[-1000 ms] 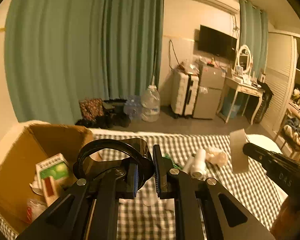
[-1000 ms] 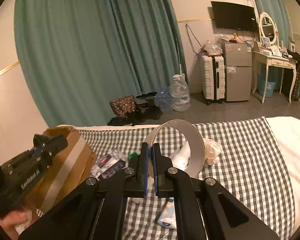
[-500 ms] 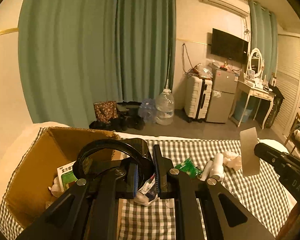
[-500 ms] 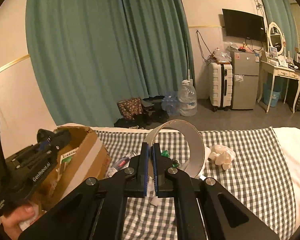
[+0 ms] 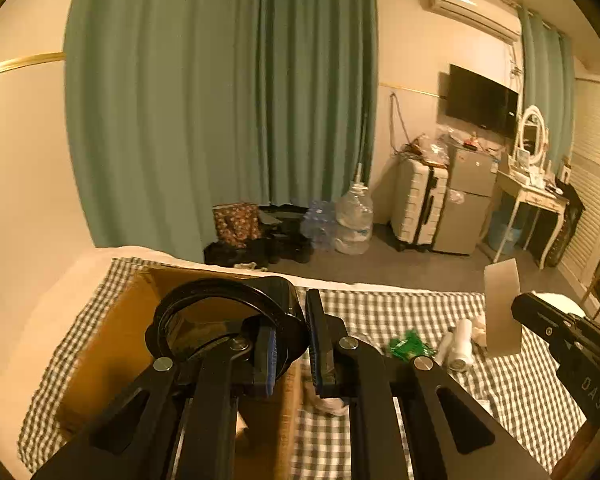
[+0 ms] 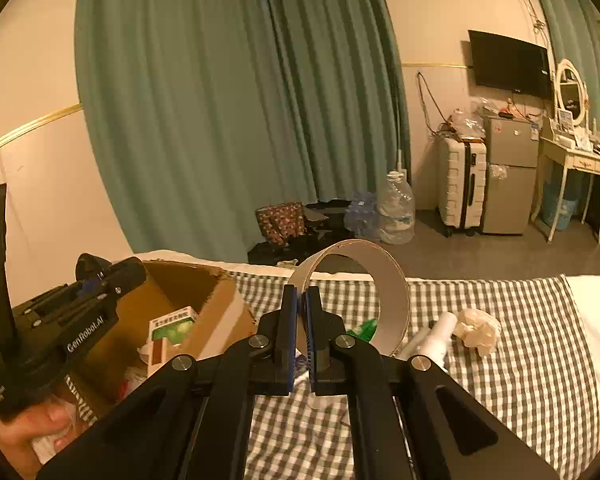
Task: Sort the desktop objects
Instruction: 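Carry the headphones with left tool while right carries the white band over the box, then lower into the box and open left tool while right releases the white band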
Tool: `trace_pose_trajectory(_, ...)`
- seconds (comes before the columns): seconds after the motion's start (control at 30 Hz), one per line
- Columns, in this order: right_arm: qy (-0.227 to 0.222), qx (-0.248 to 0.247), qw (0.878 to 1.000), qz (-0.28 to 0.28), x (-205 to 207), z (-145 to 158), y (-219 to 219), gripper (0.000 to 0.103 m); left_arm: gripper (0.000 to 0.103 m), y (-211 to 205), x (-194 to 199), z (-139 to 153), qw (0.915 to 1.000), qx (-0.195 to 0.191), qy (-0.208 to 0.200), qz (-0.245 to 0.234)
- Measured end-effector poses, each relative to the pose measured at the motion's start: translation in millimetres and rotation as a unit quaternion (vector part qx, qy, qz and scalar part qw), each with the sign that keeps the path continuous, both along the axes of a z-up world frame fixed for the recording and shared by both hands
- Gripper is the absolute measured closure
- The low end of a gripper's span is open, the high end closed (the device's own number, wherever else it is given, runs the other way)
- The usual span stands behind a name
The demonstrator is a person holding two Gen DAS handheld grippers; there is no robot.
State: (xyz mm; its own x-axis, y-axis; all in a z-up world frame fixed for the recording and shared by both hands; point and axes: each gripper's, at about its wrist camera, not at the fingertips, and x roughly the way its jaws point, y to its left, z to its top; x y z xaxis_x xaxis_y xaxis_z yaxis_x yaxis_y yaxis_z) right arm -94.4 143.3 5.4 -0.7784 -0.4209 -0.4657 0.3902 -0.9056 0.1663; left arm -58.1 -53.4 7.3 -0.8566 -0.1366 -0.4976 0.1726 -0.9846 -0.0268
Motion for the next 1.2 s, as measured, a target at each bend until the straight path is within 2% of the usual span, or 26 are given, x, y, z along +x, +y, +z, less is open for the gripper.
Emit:
trace_pose_trajectory(0.13, 0.008, 0.004, 1.0, 0.017, -2, 5, -23, 0.099, 0.09, -22, -1, -1, 0.9997, 0.019, -0.014, 0.007)
trace_pose_trajectory(0.43, 0.012, 0.0, 0.998, 0.058, -1, 10, -71, 0.099, 0.09, -65, 15, 6, 0.9975, -0.029, -0.012, 0.063)
trace_pose_trajectory(0.57, 0.01, -0.003, 0.997, 0.074, 1, 8, -89, 0.099, 0.09, -80, 19, 4, 0.9963, -0.051, -0.025, 0.064)
trace_pose_trajectory(0.7, 0.006, -0.001, 0.996, 0.091, -1, 8, -110, 0.099, 0.09, -92, 22, 2, 0.9964, -0.038, -0.03, 0.07)
trace_pose_trajectory(0.9, 0.009, 0.002, 0.994, 0.113, 1, 8, -138, 0.099, 0.09, -105, 24, 1, 0.9959, -0.04, -0.029, 0.076)
trace_pose_trajectory(1.2, -0.007, 0.01, 0.991, 0.135, -6, -6, -171, 0.099, 0.09, -128, 19, -14, 0.9958, -0.026, -0.047, 0.074)
